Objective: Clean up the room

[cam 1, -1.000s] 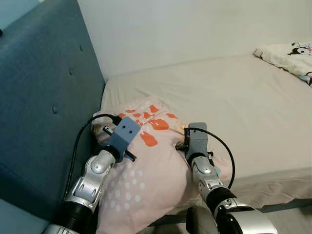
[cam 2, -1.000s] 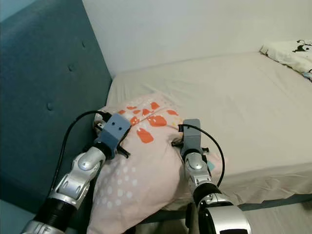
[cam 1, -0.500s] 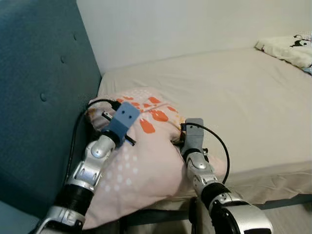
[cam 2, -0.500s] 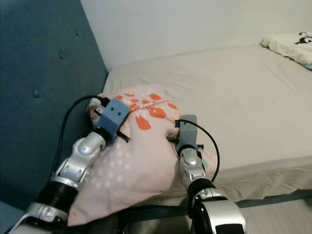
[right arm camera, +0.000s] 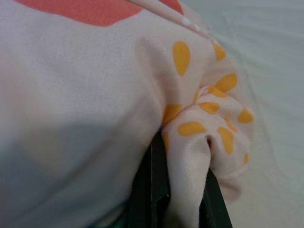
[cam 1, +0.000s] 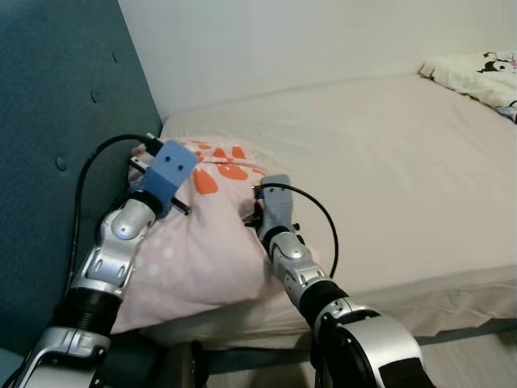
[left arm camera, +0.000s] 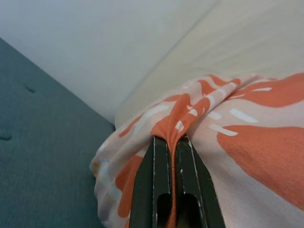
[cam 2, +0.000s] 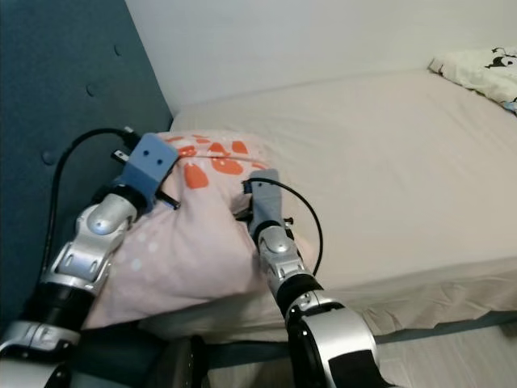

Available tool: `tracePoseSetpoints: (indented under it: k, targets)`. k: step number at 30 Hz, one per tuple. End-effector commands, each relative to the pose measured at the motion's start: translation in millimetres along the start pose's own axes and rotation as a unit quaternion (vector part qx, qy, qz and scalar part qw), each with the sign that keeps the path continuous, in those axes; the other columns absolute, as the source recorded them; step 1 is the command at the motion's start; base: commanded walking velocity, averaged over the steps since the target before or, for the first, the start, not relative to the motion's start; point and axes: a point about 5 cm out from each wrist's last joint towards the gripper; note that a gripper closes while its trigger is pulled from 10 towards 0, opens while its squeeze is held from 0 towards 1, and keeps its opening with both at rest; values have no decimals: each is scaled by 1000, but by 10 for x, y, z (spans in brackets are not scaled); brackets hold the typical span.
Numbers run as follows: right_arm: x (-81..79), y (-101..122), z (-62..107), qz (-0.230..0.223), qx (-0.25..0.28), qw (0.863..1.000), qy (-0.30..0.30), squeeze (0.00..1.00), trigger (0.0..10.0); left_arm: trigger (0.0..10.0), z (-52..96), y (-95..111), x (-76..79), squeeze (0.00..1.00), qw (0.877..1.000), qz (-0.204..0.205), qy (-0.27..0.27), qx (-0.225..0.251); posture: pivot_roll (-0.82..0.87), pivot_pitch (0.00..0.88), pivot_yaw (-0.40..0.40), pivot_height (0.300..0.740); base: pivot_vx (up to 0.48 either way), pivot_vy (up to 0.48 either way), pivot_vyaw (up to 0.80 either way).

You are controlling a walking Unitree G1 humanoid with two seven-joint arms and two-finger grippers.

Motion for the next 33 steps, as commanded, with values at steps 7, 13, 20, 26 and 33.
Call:
tracePoseSetpoints:
  k: [7,13,20,26,33]
  targets:
    - [-317,436,-106,38,56,995,73,0,10000,10000,-46,362,-305,0,994,-28,75,71,60,173,41,576,0,0,0]
    - [-306,575,-123,27,79,994,75,0,10000,10000,-71,536,-346,0,990,-21,87,105,60,173,39,576,0,0,0]
    - [-242,626,-113,8,102,992,73,0,10000,10000,-22,985,-334,0,979,-8,80,185,58,177,43,576,0,0,0]
    - [-216,352,-77,18,59,996,65,0,10000,10000,-21,1059,-336,0,978,-21,65,198,69,181,43,576,0,0,0]
    - [-69,-82,1,-10,-38,999,25,0,10000,10000,2,880,-85,0,988,-20,17,155,79,190,47,576,0,0,0]
Point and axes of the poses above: a point about 5 cm out from each wrist's last joint towards the gripper, its own z axis pointing back from the gripper into the wrist, its own y axis along the axis of the wrist's last joint, x = y × z, and after that the axes turned 12 degrees about -z, right-handed
